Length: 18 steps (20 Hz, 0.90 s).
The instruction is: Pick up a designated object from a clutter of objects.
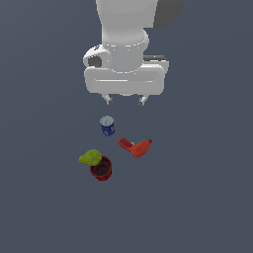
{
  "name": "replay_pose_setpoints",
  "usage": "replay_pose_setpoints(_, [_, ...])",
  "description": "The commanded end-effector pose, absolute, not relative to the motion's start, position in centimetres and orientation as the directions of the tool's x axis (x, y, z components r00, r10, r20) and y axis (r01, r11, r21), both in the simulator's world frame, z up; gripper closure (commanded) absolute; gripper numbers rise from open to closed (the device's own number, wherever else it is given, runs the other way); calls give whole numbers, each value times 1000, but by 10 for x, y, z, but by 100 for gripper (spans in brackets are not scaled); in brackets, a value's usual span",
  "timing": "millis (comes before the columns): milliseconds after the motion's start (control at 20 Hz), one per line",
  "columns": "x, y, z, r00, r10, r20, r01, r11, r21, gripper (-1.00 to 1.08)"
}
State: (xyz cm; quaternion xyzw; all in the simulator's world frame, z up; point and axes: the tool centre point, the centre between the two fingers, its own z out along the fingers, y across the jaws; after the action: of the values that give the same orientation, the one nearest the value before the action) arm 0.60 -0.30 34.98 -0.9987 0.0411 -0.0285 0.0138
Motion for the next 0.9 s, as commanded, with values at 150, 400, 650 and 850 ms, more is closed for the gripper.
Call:
replay_pose_setpoints(150, [4,-8,340,996,-67,54,-65,-997,-28,-92])
replay_pose_setpoints(400, [-3,-20,317,998,-28,50,-27,-999,-22,-92])
replay_pose_setpoints(650, [-15,-36,284,999,31,44,32,-999,-15,-92])
replay_pose_setpoints(850, [-32,-53,250,995,95,37,95,-995,-9,-92])
